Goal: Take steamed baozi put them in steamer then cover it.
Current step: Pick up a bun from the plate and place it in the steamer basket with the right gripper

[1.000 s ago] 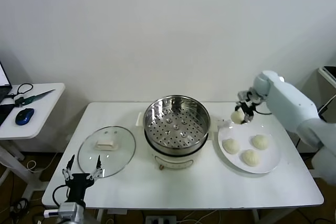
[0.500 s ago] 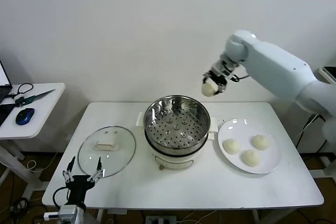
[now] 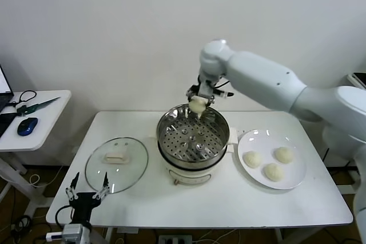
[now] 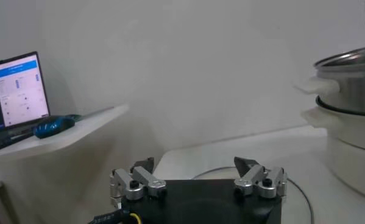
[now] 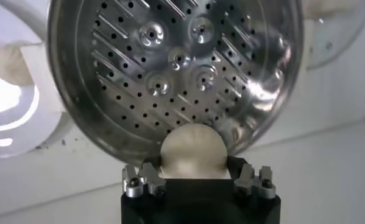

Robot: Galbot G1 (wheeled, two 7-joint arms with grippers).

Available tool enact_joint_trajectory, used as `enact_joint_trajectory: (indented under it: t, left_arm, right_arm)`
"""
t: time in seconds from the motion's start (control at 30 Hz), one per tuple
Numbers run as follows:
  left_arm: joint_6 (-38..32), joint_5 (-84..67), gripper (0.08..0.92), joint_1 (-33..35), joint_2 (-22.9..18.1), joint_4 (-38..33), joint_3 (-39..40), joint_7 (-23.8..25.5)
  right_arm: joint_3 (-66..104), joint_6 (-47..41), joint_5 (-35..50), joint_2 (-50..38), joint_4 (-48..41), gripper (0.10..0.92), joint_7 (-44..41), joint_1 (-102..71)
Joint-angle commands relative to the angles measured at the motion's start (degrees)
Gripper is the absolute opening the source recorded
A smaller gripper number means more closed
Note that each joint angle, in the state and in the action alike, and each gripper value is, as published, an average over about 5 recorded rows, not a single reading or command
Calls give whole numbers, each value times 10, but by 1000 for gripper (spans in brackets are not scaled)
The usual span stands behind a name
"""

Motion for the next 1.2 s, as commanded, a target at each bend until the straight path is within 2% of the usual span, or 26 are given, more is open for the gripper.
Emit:
enact_joint_trajectory:
  t: [0.03,0.53,0.77,0.93,1.07,1.2]
  left_arm:
    - [2,-1,823,-2,0,5,0,-3]
    - [-1,-1,823,-4,-2,16,2,-4]
    - [-2,1,823,-3,-2,17,2,-3]
    - [-3,1,823,0,-2,16,2,-4]
    - [-3,2,823,2,-2,13,2,-4]
    - [-3,2,823,4,-2,11,1,-4]
  right_arm:
    - [3,48,-132,28,10,704,35,-51]
    - [7,39,-142,24,-3,712,38,-87]
    - [19,37,-144,21,5,812,36,-89]
    - [32,53,-149,8,24,822,30,-73]
    - [44,68,-115,-18,56,823,11,-48]
    - [51,54,-40,-62,87,823,-11,-13]
